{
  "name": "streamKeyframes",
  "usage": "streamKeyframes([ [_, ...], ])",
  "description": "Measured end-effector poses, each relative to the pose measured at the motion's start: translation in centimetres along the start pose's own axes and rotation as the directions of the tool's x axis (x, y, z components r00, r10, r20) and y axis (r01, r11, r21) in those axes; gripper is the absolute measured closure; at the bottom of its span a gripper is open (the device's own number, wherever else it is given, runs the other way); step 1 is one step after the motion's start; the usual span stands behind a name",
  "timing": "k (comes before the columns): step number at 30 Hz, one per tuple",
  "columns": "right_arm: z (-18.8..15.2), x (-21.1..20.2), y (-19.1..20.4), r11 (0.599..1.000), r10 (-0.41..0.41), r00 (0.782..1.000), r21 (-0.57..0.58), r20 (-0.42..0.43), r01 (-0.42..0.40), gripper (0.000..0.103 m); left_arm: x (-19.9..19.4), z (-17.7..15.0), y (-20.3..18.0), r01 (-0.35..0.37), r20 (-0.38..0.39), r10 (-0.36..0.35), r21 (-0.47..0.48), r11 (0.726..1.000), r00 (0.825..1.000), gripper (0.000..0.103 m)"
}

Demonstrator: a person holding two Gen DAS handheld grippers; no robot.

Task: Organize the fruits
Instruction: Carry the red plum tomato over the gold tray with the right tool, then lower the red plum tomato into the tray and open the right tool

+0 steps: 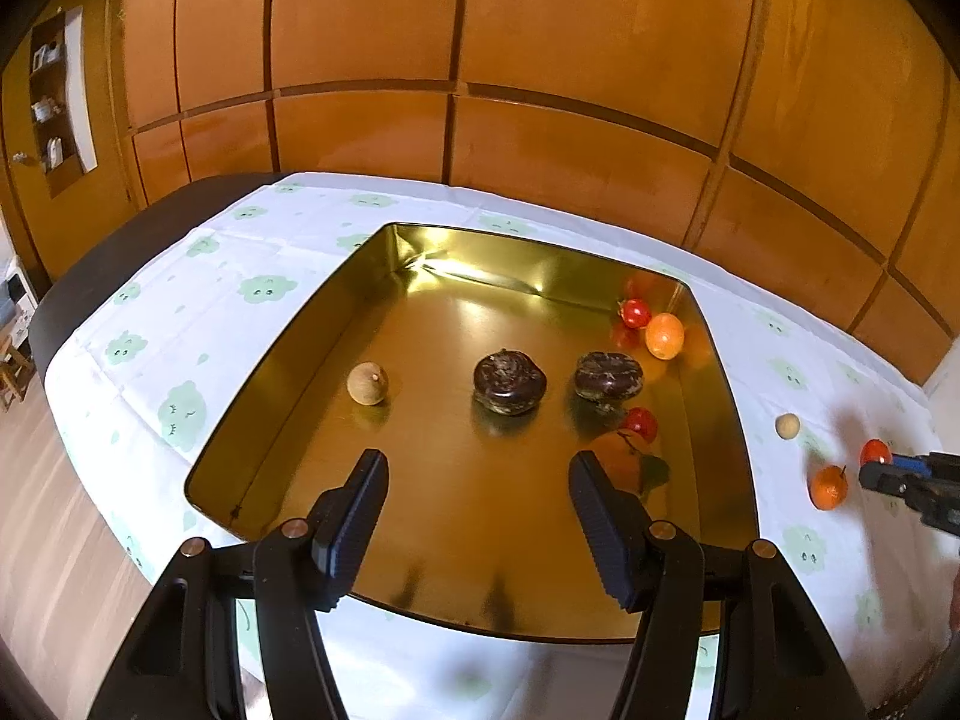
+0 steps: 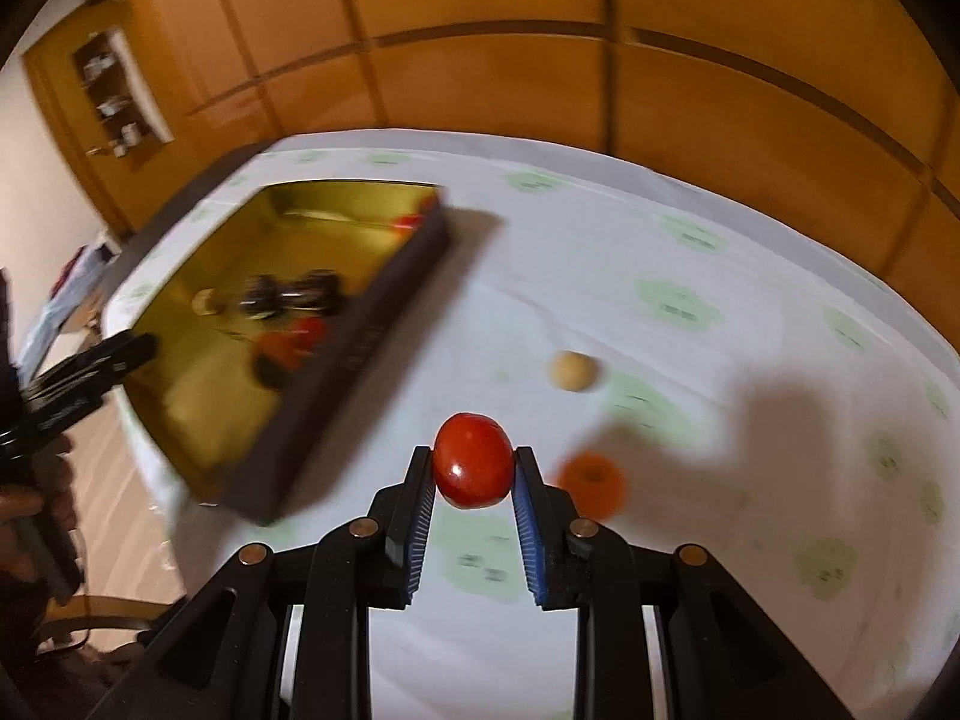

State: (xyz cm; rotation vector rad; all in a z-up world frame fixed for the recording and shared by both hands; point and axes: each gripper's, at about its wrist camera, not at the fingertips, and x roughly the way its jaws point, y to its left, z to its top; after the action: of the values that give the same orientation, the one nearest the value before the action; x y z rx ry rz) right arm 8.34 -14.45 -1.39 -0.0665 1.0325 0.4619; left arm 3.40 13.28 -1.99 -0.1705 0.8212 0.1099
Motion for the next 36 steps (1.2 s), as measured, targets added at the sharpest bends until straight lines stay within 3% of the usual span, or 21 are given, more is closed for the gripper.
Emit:
streamKeyframes([
  [7, 1.0, 0.6, 7.2, 0.985, 0.12, 0.993, -0.125, -0.015, -0.121, 0.077, -0.3, 0.4, 1.7, -0.032, 0.016, 0.032, -0.034, 0.999, 0.999, 0.04],
  [19, 2.8, 5.1, 14.8, 0.946, 0.218, 0.971, -0.221, -0.101, -0.236, 0.077, -0.2, 0.2, 3.9, -0.064, 0.017, 0.065, -0.065, 0.996, 0.998, 0.04],
  [28, 3.8, 10.4, 16.2, 0.961, 0.185, 0.973, -0.181, -0.137, -0.209, 0.075, 0.2, -0.3, 4.4, -0.081, 0.008, 0.082, -0.06, 0.995, 0.997, 0.04],
  [31, 3.9, 10.3, 15.9, 0.965, 0.188, 0.976, -0.165, -0.111, -0.205, 0.07, 0.4, -0.4, 4.7, -0.084, 0.0, 0.084, -0.065, 0.994, 0.996, 0.04],
  [36, 3.8, 7.8, 14.7, 0.967, 0.195, 0.98, -0.157, -0.039, -0.199, 0.07, 0.6, -0.5, 4.9, -0.086, -0.002, 0.086, -0.068, 0.994, 0.996, 0.04],
])
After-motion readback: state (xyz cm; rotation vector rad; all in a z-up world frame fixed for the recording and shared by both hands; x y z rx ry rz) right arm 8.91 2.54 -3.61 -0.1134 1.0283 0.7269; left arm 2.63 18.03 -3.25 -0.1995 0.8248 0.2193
